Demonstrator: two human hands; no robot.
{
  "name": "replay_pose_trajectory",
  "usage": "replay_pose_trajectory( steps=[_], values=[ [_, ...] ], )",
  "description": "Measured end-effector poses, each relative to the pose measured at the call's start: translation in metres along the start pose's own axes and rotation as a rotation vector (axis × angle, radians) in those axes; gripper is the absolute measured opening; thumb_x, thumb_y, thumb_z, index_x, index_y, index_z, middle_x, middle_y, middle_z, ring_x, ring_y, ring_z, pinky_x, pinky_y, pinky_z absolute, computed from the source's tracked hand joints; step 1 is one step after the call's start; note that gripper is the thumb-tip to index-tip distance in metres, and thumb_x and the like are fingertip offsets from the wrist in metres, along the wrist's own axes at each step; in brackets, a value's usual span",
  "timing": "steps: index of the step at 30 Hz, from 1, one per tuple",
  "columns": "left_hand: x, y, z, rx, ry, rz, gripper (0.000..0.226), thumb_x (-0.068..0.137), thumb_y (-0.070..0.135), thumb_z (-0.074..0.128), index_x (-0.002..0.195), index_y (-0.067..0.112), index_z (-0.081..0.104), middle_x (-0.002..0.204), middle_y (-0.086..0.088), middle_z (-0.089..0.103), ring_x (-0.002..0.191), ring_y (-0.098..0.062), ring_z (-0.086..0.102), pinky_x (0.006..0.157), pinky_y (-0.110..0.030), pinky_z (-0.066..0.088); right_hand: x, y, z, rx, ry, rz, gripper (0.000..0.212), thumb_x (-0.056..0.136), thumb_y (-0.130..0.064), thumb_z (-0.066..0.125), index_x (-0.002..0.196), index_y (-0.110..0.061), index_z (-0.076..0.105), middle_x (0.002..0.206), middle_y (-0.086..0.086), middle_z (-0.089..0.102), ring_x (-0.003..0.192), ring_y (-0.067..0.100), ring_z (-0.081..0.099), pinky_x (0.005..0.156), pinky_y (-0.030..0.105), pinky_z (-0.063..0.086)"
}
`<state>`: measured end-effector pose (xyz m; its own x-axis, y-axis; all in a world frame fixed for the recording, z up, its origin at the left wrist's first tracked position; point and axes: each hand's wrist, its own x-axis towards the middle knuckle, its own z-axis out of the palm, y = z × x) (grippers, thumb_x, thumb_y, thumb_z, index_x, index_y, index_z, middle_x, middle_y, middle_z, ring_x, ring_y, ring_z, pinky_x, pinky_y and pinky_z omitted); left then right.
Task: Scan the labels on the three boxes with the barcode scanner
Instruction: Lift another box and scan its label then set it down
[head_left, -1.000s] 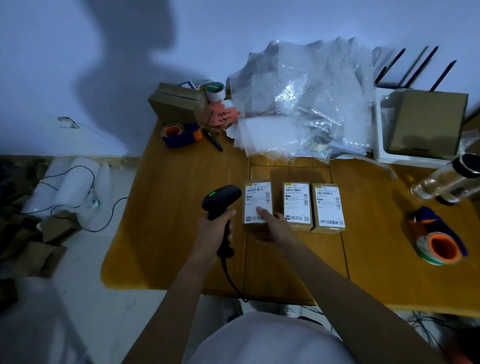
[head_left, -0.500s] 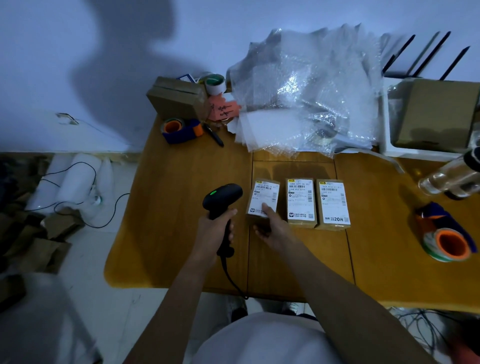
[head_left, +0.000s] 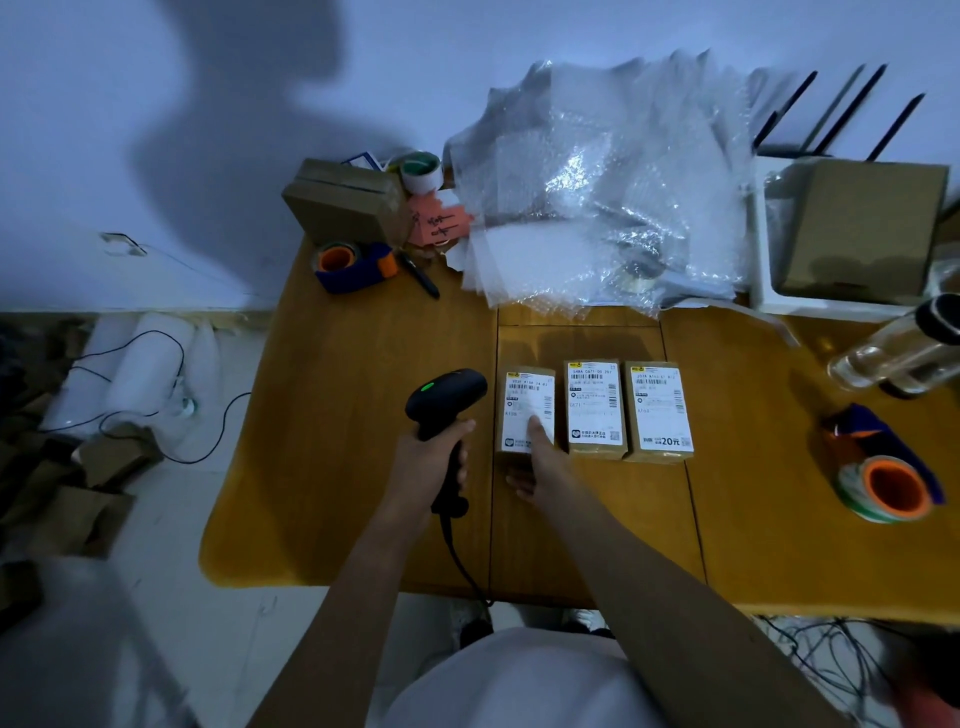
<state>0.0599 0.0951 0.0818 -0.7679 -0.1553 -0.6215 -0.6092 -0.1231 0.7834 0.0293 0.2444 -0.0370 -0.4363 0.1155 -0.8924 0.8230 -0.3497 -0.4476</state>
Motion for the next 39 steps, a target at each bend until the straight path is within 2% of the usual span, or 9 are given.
replay_pose_trajectory(
  steps=[6, 13, 20, 22, 24, 26, 29, 33, 39],
  values=[
    [0.002, -0.002, 0.002, 0.016, 0.007, -0.001, 0.022, 0.087, 0.026, 0.077, 0.078, 0.012, 0.063, 0.06, -0.003, 0.058, 0.046, -0.015, 0.052, 0.052, -0.03, 0.047, 0.009, -0.003, 0.001, -0.024, 0.081, -0.012, 0.093, 0.08, -0.08, 0.057, 0.14, -0.009, 0.052, 0.128, 0.015, 0.062, 0.1, 0.032, 0.071, 0.048, 0.033, 0.046],
    [0.003, 0.001, 0.005, 0.012, 0.011, 0.0, 0.021, 0.087, 0.025, 0.077, 0.086, 0.01, 0.063, 0.059, -0.003, 0.058, 0.045, -0.015, 0.052, 0.05, -0.029, 0.048, 0.007, -0.007, 0.0, -0.052, 0.01, -0.054, 0.064, 0.093, -0.061, 0.058, 0.132, -0.011, 0.062, 0.128, 0.013, 0.066, 0.106, 0.034, 0.07, 0.052, 0.034, 0.046],
    [0.002, 0.002, 0.013, 0.032, -0.018, -0.006, 0.023, 0.088, 0.026, 0.076, 0.081, 0.01, 0.062, 0.061, -0.003, 0.057, 0.046, -0.015, 0.051, 0.051, -0.029, 0.047, -0.008, -0.007, -0.013, -0.099, -0.034, -0.045, 0.051, 0.105, -0.052, 0.042, 0.134, -0.01, 0.054, 0.131, 0.018, 0.064, 0.114, 0.038, 0.066, 0.055, 0.035, 0.048],
    [0.003, 0.003, 0.016, 0.048, -0.018, 0.005, 0.023, 0.088, 0.026, 0.076, 0.079, 0.01, 0.062, 0.06, -0.002, 0.056, 0.046, -0.015, 0.051, 0.052, -0.029, 0.047, -0.006, 0.002, -0.019, -0.159, 0.018, -0.115, 0.058, 0.1, -0.059, 0.042, 0.135, -0.014, 0.052, 0.129, 0.016, 0.063, 0.111, 0.035, 0.066, 0.06, 0.036, 0.052],
    [0.003, 0.004, 0.021, 0.046, -0.021, 0.012, 0.022, 0.088, 0.025, 0.076, 0.079, 0.01, 0.062, 0.059, -0.002, 0.056, 0.046, -0.015, 0.051, 0.052, -0.029, 0.047, -0.003, 0.01, -0.026, -0.313, 0.121, -0.26, 0.068, 0.089, -0.07, 0.043, 0.122, -0.013, 0.055, 0.112, 0.009, 0.065, 0.095, 0.025, 0.064, 0.071, 0.037, 0.053],
    [0.003, 0.004, 0.025, 0.044, -0.031, 0.016, 0.019, 0.089, 0.024, 0.075, 0.083, 0.011, 0.063, 0.059, -0.002, 0.056, 0.046, -0.015, 0.051, 0.051, -0.029, 0.047, -0.008, 0.01, -0.035, -0.473, 0.19, -0.428, 0.054, 0.095, -0.061, 0.048, 0.114, -0.011, 0.052, 0.093, 0.001, 0.06, 0.083, 0.019, 0.06, 0.068, 0.033, 0.048],
    [0.001, 0.004, 0.033, 0.069, -0.072, 0.022, 0.016, 0.091, 0.022, 0.073, 0.083, 0.011, 0.063, 0.059, -0.002, 0.056, 0.047, -0.015, 0.05, 0.05, -0.027, 0.046, -0.017, -0.003, -0.049, -0.665, 0.332, -0.65, 0.028, 0.099, -0.04, 0.057, 0.109, -0.016, 0.047, 0.098, 0.003, 0.064, 0.09, 0.023, 0.068, 0.067, 0.039, 0.059],
    [-0.001, 0.006, 0.039, 0.107, -0.103, 0.034, 0.018, 0.092, 0.021, 0.072, 0.082, 0.01, 0.062, 0.06, -0.003, 0.055, 0.048, -0.016, 0.05, 0.05, -0.028, 0.046, -0.019, -0.027, -0.063, -0.901, 0.487, -0.788, 0.052, 0.093, -0.036, 0.069, 0.131, -0.009, 0.044, 0.124, 0.011, 0.06, 0.105, 0.03, 0.067, 0.079, 0.043, 0.06],
    [-0.005, 0.005, 0.04, 0.1, -0.111, 0.05, 0.019, 0.092, 0.018, 0.071, 0.078, 0.01, 0.061, 0.059, -0.004, 0.055, 0.047, -0.016, 0.049, 0.05, -0.029, 0.045, -0.007, -0.051, -0.078, -1.15, 0.542, -0.718, 0.089, 0.085, -0.05, 0.076, 0.147, -0.002, 0.035, 0.145, 0.02, 0.045, 0.128, 0.035, 0.055, 0.103, 0.048, 0.052]
  ],
)
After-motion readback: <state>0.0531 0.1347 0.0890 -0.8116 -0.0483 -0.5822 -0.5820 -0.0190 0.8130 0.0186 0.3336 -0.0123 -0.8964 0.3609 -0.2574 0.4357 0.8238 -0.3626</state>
